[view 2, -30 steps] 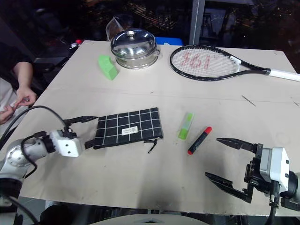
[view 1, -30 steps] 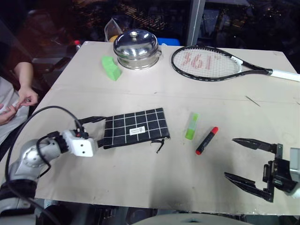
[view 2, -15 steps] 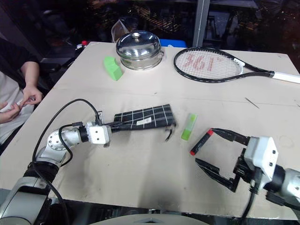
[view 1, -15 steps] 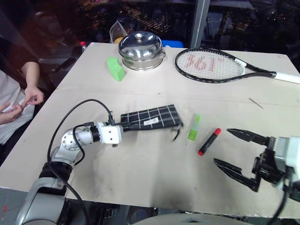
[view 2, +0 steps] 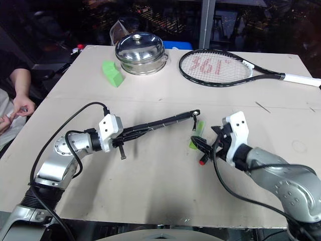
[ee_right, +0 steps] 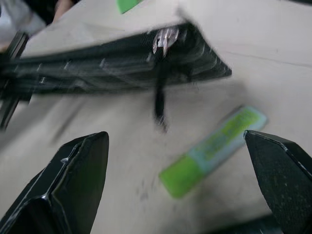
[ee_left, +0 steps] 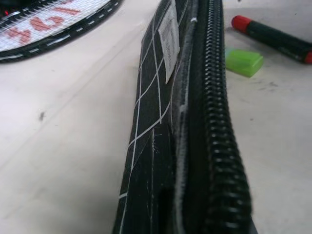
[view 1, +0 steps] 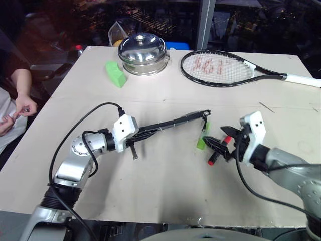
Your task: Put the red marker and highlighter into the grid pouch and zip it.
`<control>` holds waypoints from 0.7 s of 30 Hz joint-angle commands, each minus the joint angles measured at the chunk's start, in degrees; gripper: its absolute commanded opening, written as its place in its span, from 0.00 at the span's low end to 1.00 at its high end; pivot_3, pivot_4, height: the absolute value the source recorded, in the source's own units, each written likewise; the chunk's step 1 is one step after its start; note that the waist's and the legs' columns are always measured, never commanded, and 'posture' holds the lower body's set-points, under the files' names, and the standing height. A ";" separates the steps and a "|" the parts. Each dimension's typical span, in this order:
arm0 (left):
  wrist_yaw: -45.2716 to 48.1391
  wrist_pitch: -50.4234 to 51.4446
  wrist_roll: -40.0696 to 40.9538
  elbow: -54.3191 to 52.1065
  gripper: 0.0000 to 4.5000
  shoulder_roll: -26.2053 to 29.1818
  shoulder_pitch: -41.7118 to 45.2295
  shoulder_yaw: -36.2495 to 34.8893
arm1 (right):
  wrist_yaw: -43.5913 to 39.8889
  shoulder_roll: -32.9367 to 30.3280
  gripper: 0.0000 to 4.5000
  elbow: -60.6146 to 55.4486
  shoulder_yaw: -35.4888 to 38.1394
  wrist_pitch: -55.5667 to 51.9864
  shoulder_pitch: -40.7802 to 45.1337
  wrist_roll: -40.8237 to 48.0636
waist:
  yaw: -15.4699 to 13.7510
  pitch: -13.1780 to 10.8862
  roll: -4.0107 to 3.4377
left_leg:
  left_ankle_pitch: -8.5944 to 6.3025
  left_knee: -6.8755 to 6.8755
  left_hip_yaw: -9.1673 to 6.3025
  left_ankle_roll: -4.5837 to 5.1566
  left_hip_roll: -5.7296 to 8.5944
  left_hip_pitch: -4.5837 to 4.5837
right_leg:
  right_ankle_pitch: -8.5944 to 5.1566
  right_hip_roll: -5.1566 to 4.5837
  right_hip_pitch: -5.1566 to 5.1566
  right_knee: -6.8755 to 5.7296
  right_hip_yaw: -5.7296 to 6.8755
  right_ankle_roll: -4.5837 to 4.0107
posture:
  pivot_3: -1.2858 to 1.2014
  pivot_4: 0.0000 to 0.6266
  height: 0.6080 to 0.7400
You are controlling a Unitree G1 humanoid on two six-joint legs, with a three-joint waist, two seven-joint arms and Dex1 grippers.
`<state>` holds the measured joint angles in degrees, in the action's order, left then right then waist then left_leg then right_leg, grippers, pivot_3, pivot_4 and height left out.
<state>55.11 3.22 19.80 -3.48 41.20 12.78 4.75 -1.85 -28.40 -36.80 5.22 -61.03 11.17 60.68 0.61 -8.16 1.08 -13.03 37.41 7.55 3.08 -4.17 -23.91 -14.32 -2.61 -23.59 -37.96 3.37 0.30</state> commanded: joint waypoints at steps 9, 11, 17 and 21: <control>-0.23 -0.24 -2.76 -4.35 0.00 -1.41 -0.58 -0.03 | 3.82 5.40 0.25 4.10 -0.89 -1.03 5.74 -0.03 | 0.02 -0.01 -0.01 | 0.00 -0.02 0.02 0.00 -0.01 -0.02 | 0.01 -0.01 -0.01 0.01 0.00 0.00 | 0.52 0.24 1.00; -0.26 -0.24 -3.42 -4.72 0.00 -1.73 -0.45 0.24 | 4.04 5.43 0.02 3.88 -0.83 -1.08 6.08 0.05 | 0.06 -0.01 -0.02 | 0.00 -0.02 0.02 0.00 -0.01 -0.02 | 0.01 -0.02 -0.01 0.00 0.00 0.00 | 0.52 0.24 1.00; -0.81 1.64 -3.89 -5.21 0.00 -2.89 0.65 0.04 | 3.25 4.83 0.02 2.40 -1.15 -2.29 6.32 2.52 | 0.06 -0.01 -0.02 | 0.00 -0.02 0.02 0.00 -0.02 -0.01 | 0.01 -0.02 -0.02 0.00 0.01 0.00 | 0.52 0.24 1.00; -1.62 3.91 -4.29 -6.03 0.00 -3.52 1.80 0.22 | 0.19 3.50 0.02 0.06 -1.85 -3.80 6.74 8.32 | 0.06 -0.02 -0.03 | 0.00 -0.02 0.01 0.00 -0.02 -0.02 | 0.01 -0.02 -0.02 0.00 0.01 0.00 | 0.52 0.24 1.00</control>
<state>54.18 6.55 15.72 -6.71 37.89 13.55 5.15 0.20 -24.40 -33.63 3.03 -64.49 16.69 65.30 0.67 -8.17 1.05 -13.04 37.39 7.56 3.08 -4.18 -23.93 -14.31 -2.63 -23.61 -37.95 3.38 0.30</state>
